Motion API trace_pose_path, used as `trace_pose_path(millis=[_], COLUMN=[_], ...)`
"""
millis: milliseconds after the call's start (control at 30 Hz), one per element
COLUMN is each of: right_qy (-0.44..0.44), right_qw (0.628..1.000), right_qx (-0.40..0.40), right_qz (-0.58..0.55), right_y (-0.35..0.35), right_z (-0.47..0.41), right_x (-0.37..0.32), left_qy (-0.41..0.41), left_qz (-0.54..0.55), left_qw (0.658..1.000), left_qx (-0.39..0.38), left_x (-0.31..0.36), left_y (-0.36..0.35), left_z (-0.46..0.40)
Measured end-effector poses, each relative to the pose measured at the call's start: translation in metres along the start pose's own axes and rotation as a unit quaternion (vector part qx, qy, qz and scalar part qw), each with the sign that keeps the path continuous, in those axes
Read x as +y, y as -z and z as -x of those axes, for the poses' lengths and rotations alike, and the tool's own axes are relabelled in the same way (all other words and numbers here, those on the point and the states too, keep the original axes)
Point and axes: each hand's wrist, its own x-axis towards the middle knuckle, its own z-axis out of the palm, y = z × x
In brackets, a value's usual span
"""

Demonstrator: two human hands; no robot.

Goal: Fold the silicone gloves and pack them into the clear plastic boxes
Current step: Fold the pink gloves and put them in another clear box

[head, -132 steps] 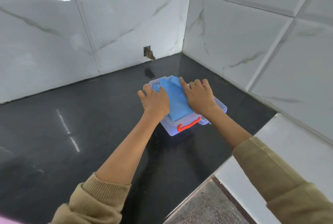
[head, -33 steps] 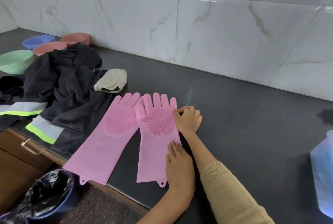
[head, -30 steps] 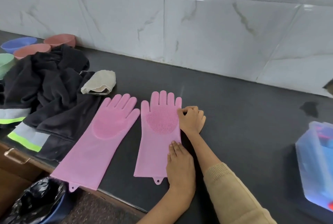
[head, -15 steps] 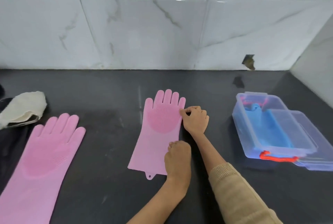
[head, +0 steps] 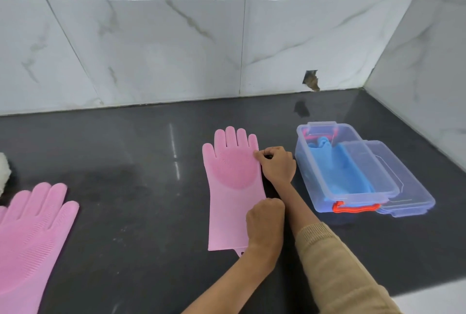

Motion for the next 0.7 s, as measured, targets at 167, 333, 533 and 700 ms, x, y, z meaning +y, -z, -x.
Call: trace_pose_path(millis=[167,333,533,700], right_qy=[-0.004,0.003,-0.053,-0.085], right_qw=[0.999,0.999,0.987,0.951], right_qx=[0.009,0.003,-0.008,-0.03], right_qz=[-0.034,-0.049,-0.148,-0.295], right_y=[0.002,0.005,0.011,0.007], right_z=[-0.002,-0.002,0.003,0.013], right_x=[0.002,0.0,-0.007,-0.035], left_qy=[0.017,0.014,0.056,0.151], left_qz=[0.043,0.071,0.17,0.197], left_qw=[0.998,0.997,0.983,0.956], left_qx=[-0.035,-0.003,0.049,0.155], left_x=[-0.001,-0.008,-0.03,-0.071], left_y=[-0.006,-0.017,-0.009,0.016], left_z=[-0.007,-0.007,0.005,0.008])
